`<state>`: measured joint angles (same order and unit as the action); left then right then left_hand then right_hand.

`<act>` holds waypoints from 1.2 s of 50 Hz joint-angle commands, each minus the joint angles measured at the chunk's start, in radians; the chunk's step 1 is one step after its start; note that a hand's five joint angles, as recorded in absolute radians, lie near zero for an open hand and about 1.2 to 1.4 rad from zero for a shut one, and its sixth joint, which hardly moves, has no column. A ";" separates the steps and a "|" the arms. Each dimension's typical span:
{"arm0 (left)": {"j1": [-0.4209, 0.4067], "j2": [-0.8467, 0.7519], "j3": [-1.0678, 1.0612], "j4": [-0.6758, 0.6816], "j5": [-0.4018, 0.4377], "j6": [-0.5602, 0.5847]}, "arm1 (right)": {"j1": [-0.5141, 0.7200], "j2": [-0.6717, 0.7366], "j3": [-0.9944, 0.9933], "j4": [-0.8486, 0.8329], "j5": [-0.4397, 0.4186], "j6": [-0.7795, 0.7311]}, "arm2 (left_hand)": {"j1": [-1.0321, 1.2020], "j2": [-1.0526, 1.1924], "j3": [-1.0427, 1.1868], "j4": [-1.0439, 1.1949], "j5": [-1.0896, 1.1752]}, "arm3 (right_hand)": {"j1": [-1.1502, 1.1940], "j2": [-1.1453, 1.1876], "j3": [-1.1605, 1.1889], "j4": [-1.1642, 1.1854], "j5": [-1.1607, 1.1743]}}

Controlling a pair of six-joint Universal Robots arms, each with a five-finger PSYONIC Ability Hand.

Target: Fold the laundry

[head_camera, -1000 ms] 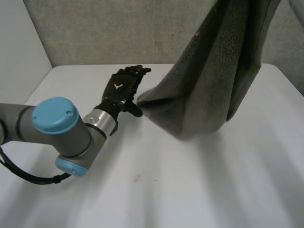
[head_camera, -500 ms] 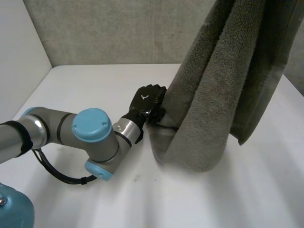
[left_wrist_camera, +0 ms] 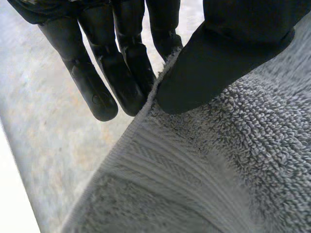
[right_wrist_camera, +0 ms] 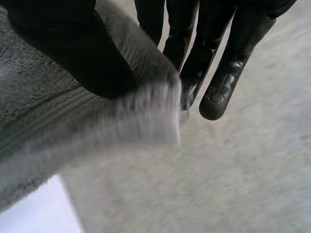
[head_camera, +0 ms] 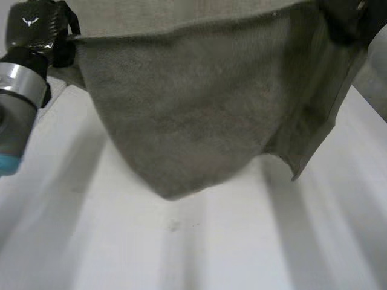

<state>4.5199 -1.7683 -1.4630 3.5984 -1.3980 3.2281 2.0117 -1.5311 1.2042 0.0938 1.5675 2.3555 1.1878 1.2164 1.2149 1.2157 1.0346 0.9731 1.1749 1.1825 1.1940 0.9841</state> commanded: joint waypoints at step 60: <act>-0.079 -0.352 0.109 0.072 -0.059 0.506 | -0.047 0.488 0.069 -0.573 -0.099 -0.102 | 0.209 0.180 0.181 0.181 0.187 | 0.423 0.221 0.214 0.202 0.238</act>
<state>4.4338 -2.0910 -1.1044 3.6300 -1.4943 3.7267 1.9900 -1.0936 1.1111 -0.5621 1.5255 2.2404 1.1939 1.2175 1.2161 1.2180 1.0422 0.9730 1.1806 1.1825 1.1941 0.9930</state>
